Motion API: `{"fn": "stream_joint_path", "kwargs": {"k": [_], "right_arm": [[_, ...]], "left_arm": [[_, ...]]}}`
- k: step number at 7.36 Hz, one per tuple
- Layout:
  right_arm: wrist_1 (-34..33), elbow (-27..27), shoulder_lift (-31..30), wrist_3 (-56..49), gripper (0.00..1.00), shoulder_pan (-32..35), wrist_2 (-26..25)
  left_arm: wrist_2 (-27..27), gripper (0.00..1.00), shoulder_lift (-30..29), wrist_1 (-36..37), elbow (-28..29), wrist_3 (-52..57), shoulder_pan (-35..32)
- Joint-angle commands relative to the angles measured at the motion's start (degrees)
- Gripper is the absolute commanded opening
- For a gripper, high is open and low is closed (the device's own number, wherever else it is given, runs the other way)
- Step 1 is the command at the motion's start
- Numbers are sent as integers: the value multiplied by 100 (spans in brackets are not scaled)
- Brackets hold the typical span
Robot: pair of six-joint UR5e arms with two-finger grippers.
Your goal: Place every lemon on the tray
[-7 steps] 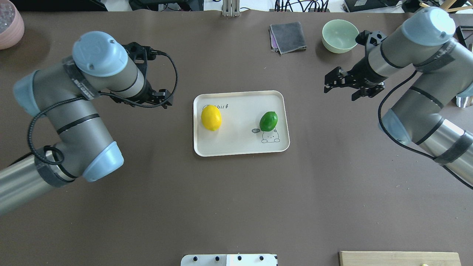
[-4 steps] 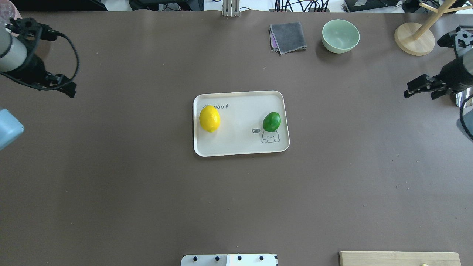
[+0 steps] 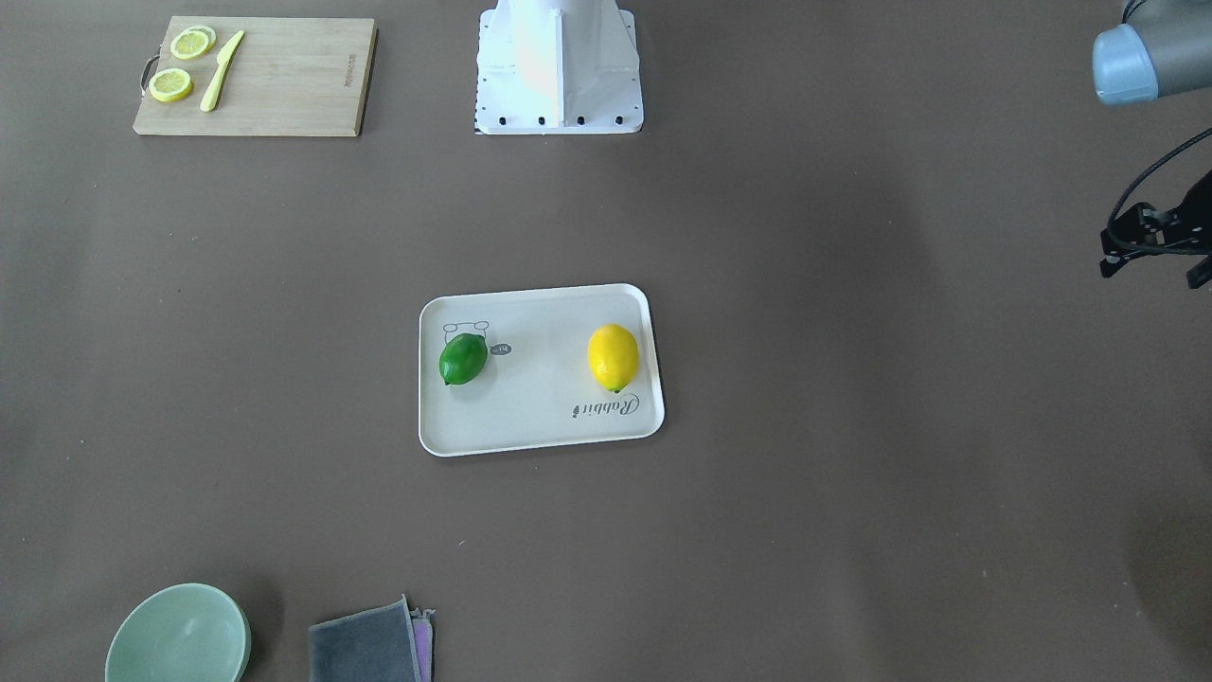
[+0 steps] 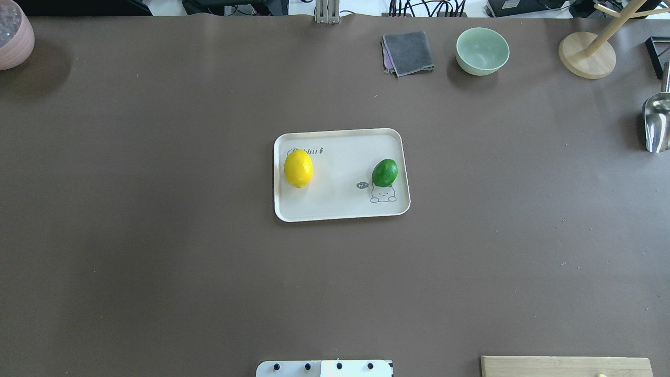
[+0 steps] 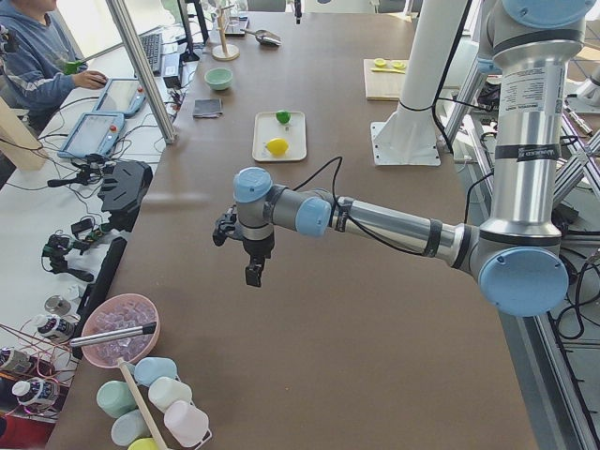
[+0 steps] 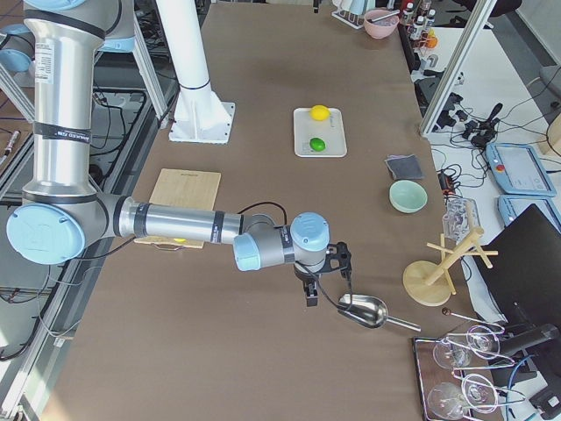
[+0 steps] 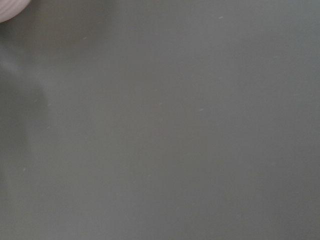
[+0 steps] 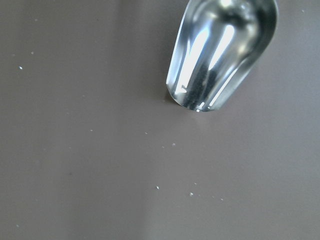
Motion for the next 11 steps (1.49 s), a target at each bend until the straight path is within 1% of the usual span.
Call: {"fn": "stream_joint_path", "kwargs": {"k": [1, 2, 3, 4, 6, 9, 11], "right_arm": [[-499, -70, -10, -832, 100, 386, -97], [-500, -79, -1, -851, 100, 386, -97], [-500, -79, 8, -843, 100, 386, -54], [-465, -53, -53, -843, 100, 395, -36], [-431, -9, -71, -834, 100, 421, -1], [-395, 35, -80, -825, 100, 413, 52], [-316, 35, -168, -834, 100, 413, 253]], "left_arm": [[-196, 97, 106, -91, 222, 430, -370], [-301, 97, 185, -101, 415, 1043, -789], [-450, 97, 229, -127, 451, 1093, -837], [-434, 97, 221, -23, 539, 1023, -846], [-391, 97, 186, -83, 592, 1040, -855], [-399, 97, 221, -83, 487, 1040, -951], [-426, 97, 229, -83, 469, 1040, -1083]]}}
